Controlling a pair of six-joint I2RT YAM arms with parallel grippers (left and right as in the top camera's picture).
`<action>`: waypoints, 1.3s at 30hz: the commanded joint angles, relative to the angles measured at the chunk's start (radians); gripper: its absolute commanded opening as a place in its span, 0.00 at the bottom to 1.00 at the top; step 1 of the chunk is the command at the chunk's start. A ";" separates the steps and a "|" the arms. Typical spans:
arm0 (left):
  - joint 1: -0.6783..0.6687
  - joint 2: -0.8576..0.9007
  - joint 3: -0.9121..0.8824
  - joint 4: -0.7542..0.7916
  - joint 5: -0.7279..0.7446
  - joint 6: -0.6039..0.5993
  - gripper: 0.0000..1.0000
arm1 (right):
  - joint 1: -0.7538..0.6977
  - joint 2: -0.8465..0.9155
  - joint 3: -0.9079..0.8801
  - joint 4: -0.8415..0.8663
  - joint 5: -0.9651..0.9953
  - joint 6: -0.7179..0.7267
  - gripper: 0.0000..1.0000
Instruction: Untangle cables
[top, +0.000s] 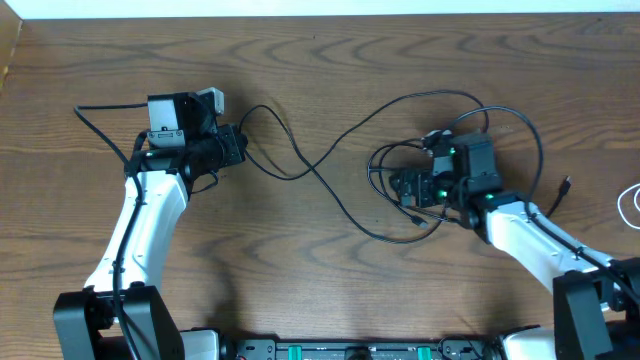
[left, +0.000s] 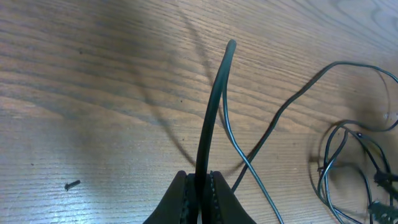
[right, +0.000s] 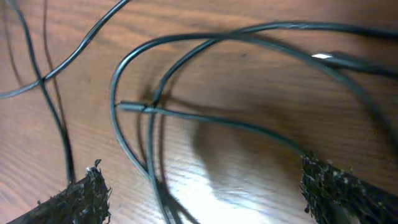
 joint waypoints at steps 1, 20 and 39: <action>-0.003 -0.006 0.021 -0.012 -0.006 0.006 0.08 | 0.053 0.010 0.014 0.002 0.029 -0.024 0.96; -0.003 -0.006 0.021 -0.023 -0.006 -0.006 0.07 | 0.239 0.208 0.050 0.156 0.167 -0.171 0.60; -0.003 -0.006 0.021 -0.040 -0.006 -0.031 0.08 | 0.219 0.131 0.365 0.088 0.057 -0.169 0.01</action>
